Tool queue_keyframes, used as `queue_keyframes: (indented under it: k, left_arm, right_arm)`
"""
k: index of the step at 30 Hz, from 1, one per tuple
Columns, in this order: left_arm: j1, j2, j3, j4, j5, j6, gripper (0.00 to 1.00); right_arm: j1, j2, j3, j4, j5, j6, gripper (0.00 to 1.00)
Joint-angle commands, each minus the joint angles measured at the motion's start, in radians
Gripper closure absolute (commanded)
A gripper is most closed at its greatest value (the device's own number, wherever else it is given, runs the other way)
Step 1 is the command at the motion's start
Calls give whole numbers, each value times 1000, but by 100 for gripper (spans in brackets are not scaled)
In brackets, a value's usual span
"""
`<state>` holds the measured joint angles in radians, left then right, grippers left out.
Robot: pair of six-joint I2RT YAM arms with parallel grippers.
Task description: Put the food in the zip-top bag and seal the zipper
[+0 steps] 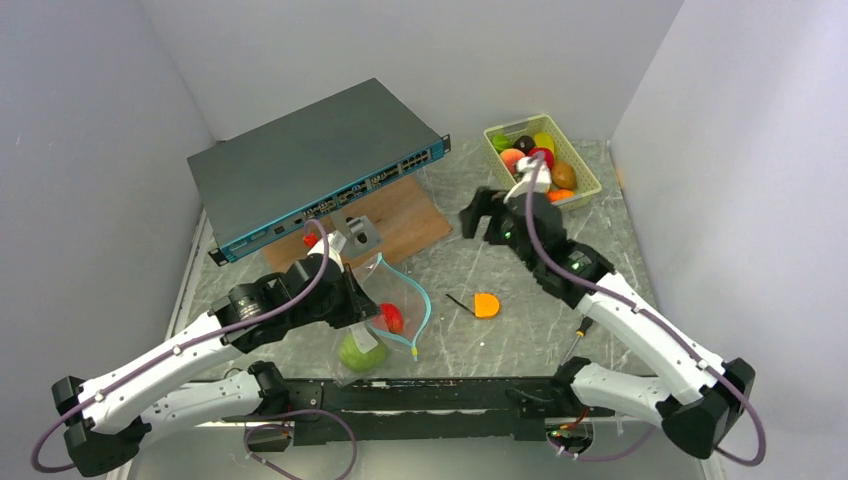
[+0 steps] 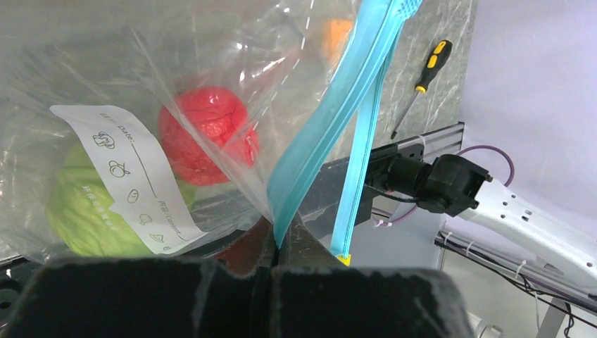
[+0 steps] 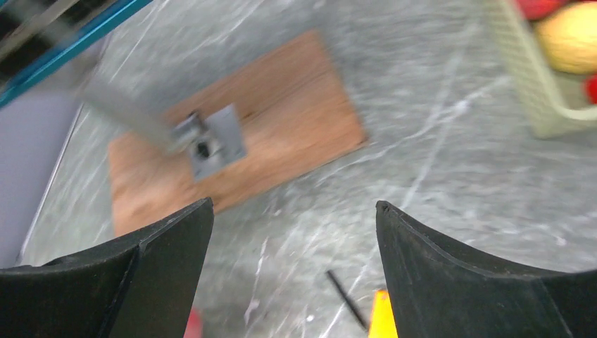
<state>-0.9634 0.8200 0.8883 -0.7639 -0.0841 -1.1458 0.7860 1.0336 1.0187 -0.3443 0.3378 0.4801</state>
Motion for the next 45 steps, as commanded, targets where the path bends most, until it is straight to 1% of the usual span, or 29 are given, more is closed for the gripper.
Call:
queue_keyframes:
  k: [1,6,9,12,17,21,25,32,35,40,43,45]
  left_arm:
    - [3,-14,-21,35,10,-13,100]
    - [3,-13,-31,33,28,-3,100]
    - [3,1,-16,11,35,10,100]
    - [3,15,9,-18,32,23,100]
    - [3,5,28,-55,18,32,100]
    - [2,-29,6,-51,14,21,100]
    - [3,-51,-3,-68,1,16,100]
    - [2,-26,24,-109,6,43,100]
    - [3,9,36,-107,20,58,100]
    - [3,49,89,-138,4,89,100]
    - [3,55,102,-153,-7,92,100]
    - [3,54,100,-151,-12,93,100]
  right_arm:
    - [-225,-12,9,-36,-47,95,14]
    - [-454,57,27,3,-120,111,15]
    - [-561,129,53,54,-152,104,16]
    - [-629,229,96,105,-148,61,16]
    - [-709,407,206,129,-139,16,13]
    - [-736,544,298,134,-125,-25,13]
    - [-757,689,424,77,-115,-70,13]
    - [-770,910,578,39,-136,-116,12]
    - [-769,979,602,36,-125,-112,12]
    - [-769,1064,599,115,-141,-113,12]
    - [-769,1121,633,102,-151,-99,13]
    - [-769,1148,652,92,-155,-94,16]
